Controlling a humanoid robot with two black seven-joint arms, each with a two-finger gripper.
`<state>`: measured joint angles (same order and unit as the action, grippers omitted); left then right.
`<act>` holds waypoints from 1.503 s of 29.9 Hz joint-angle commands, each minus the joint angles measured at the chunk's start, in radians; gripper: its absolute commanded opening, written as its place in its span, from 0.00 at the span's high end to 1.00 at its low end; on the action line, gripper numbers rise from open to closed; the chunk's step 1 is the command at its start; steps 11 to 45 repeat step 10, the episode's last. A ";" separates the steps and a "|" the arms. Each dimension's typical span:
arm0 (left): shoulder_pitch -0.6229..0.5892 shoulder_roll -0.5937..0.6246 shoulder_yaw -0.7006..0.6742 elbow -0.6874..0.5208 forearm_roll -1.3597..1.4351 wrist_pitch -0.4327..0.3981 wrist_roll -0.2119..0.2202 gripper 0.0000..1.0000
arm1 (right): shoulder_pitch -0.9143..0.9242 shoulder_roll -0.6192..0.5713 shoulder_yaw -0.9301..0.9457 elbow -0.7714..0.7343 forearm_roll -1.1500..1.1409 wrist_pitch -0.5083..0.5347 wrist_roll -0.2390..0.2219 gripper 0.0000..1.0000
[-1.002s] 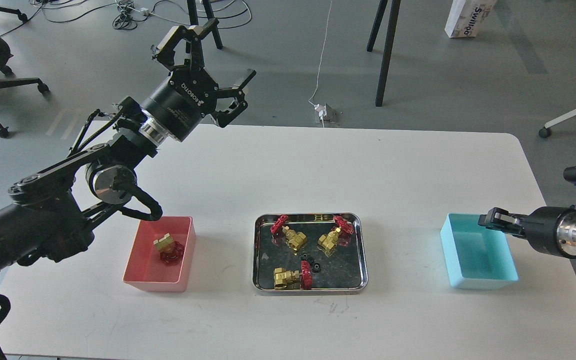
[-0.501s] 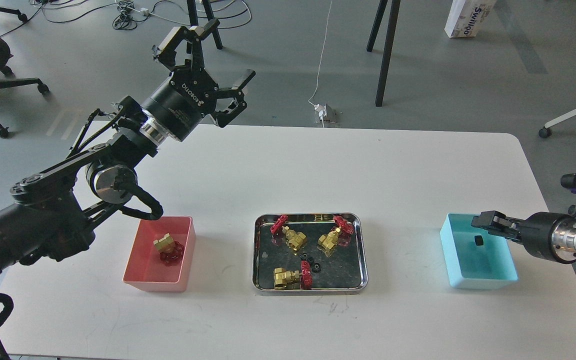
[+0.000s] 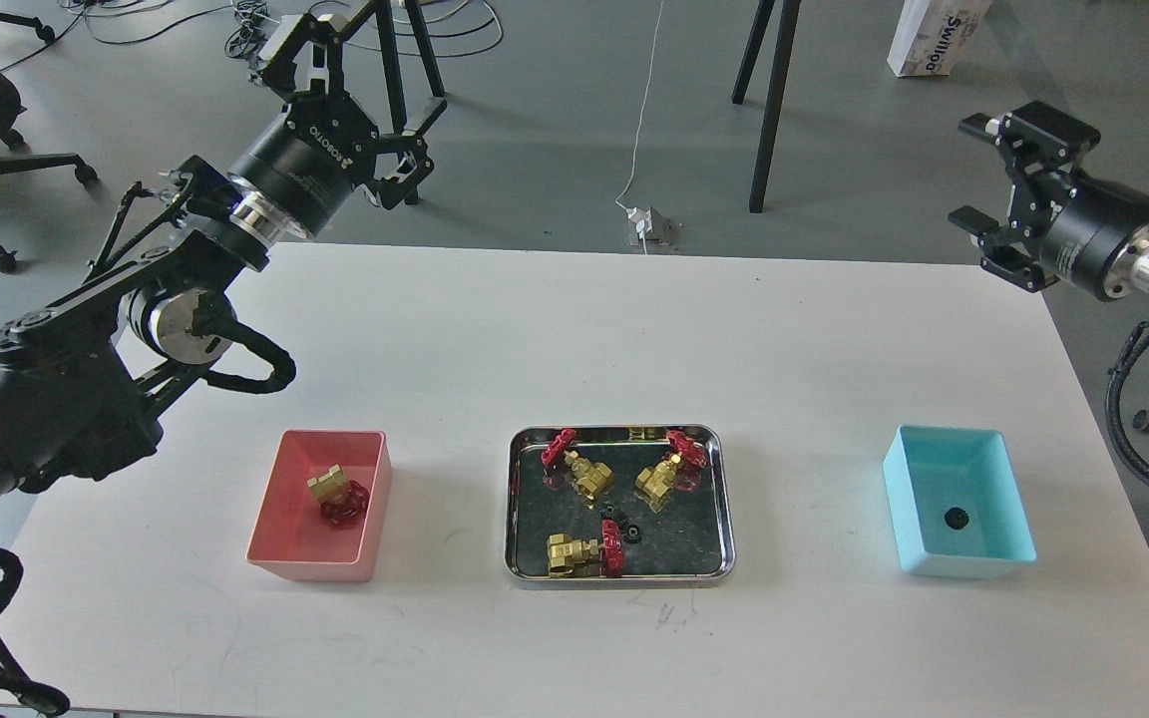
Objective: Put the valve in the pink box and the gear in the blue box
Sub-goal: 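Release the gear into the blue box and lift the right gripper away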
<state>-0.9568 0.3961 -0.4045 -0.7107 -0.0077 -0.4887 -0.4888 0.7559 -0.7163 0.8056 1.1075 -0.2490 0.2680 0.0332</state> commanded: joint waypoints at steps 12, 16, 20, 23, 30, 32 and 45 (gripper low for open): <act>-0.028 -0.190 -0.088 0.226 -0.028 0.000 0.000 0.00 | 0.040 0.261 0.121 -0.316 0.286 0.221 0.086 0.00; -0.028 -0.190 -0.088 0.226 -0.028 0.000 0.000 0.00 | 0.040 0.261 0.121 -0.316 0.286 0.221 0.086 0.00; -0.028 -0.190 -0.088 0.226 -0.028 0.000 0.000 0.00 | 0.040 0.261 0.121 -0.316 0.286 0.221 0.086 0.00; -0.028 -0.190 -0.088 0.226 -0.028 0.000 0.000 0.00 | 0.040 0.261 0.121 -0.316 0.286 0.221 0.086 0.00; -0.028 -0.190 -0.088 0.226 -0.028 0.000 0.000 0.00 | 0.040 0.261 0.121 -0.316 0.286 0.221 0.086 0.00; -0.028 -0.190 -0.088 0.226 -0.028 0.000 0.000 0.00 | 0.040 0.261 0.121 -0.316 0.286 0.221 0.086 0.00; -0.028 -0.190 -0.088 0.226 -0.028 0.000 0.000 0.00 | 0.040 0.261 0.121 -0.316 0.286 0.221 0.086 0.00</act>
